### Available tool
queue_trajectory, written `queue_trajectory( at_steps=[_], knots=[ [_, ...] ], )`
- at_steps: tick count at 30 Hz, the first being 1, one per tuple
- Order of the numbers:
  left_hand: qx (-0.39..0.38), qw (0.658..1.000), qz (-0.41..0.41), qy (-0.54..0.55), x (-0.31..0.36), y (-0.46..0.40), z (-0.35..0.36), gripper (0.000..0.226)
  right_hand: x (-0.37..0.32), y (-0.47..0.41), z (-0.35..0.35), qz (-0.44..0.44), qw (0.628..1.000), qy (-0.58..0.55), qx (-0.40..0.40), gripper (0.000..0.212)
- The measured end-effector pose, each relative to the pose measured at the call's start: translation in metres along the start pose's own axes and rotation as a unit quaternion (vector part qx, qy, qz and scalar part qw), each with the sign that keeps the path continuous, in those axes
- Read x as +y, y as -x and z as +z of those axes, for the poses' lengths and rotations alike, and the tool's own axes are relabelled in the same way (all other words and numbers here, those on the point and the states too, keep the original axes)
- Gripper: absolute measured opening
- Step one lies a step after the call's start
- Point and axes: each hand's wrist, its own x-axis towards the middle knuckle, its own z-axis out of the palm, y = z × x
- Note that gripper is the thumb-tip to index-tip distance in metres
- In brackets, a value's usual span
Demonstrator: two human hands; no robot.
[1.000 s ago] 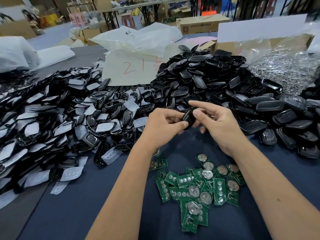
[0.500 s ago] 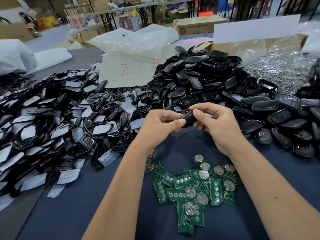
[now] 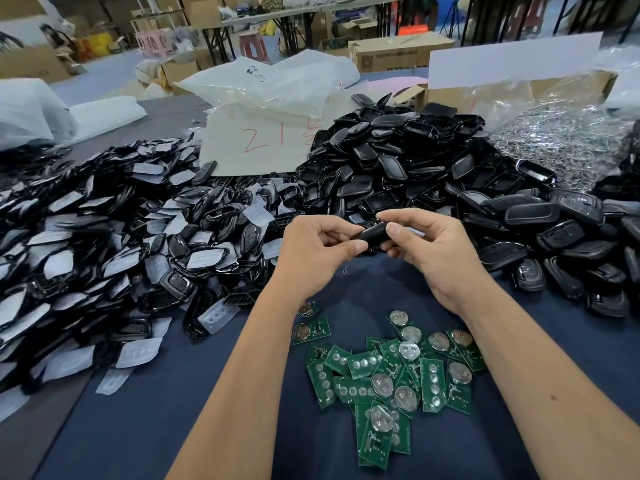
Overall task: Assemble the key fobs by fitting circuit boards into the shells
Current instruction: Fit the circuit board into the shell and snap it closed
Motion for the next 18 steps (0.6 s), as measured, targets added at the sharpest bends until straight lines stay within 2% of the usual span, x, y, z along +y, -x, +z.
queue_trajectory(
  at_steps=[10,13,17,18],
  knots=[
    [0.0,0.999,0.019,-0.048,0.0029,0.0005,-0.0015,0.027,-0.0033,0.0032,0.0003,-0.027,0.997,0.074,-0.004,0.02],
    [0.007,0.996,0.031,-0.084,0.0026,0.0008,-0.0008,0.035,-0.0043,0.0036,0.0012,-0.057,0.989,0.133,-0.001,0.022],
    [0.027,0.986,0.069,-0.152,0.0027,0.0041,0.0013,0.026,-0.0048,0.0037,0.0056,-0.1,0.973,0.206,-0.011,0.021],
    [0.029,0.984,0.078,-0.158,0.0041,0.0052,0.0028,0.033,-0.0053,0.0042,0.0072,-0.107,0.97,0.216,-0.013,0.022]
  ],
)
